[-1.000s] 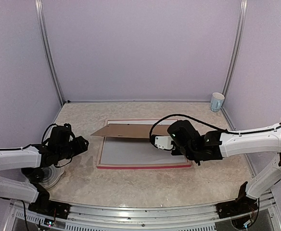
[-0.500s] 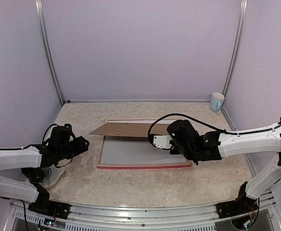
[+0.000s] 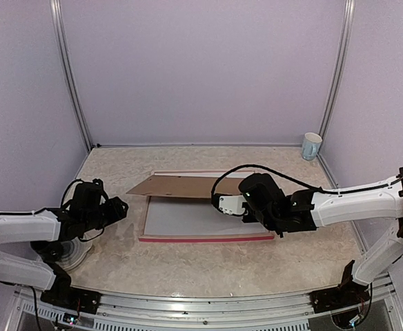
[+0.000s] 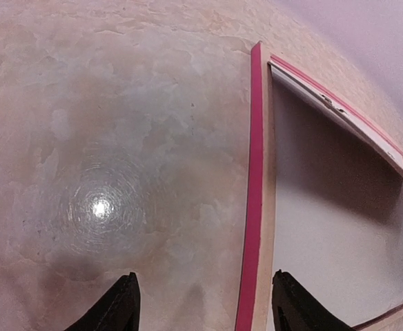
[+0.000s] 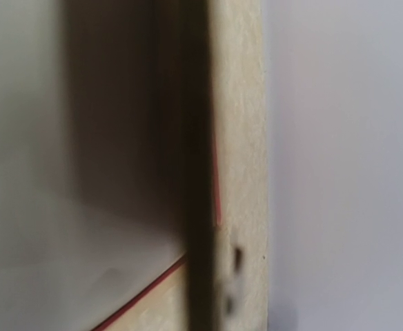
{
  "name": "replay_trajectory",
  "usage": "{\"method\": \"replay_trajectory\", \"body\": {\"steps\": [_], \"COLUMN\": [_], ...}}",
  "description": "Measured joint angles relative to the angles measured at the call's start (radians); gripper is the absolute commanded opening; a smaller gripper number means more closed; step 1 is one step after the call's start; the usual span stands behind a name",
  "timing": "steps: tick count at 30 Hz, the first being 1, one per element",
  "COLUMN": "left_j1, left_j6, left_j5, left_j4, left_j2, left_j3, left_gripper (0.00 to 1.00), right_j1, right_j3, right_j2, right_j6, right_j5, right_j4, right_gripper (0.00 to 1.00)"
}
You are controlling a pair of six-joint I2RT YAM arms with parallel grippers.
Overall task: Put the photo into the frame
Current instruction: Place the backboard on the frame body.
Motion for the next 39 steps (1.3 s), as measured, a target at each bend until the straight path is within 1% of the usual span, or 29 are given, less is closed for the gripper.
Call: {"method": "replay_trajectory", "body": {"steps": [39], "left_j1": [0.0], "left_j6": [-0.015], "left_j5": [0.004], "left_j4": [0.019], "left_j2": [0.0], "left_j3": [-0.027], "left_gripper": [0.65], "right_j1": [-0.007], "right_j3": [-0.013], "right_j2": [-0.004], "right_j6": [-0.006], "right_j5": [0.018], "right_j4": [-0.006], "right_gripper": [0.0]}}
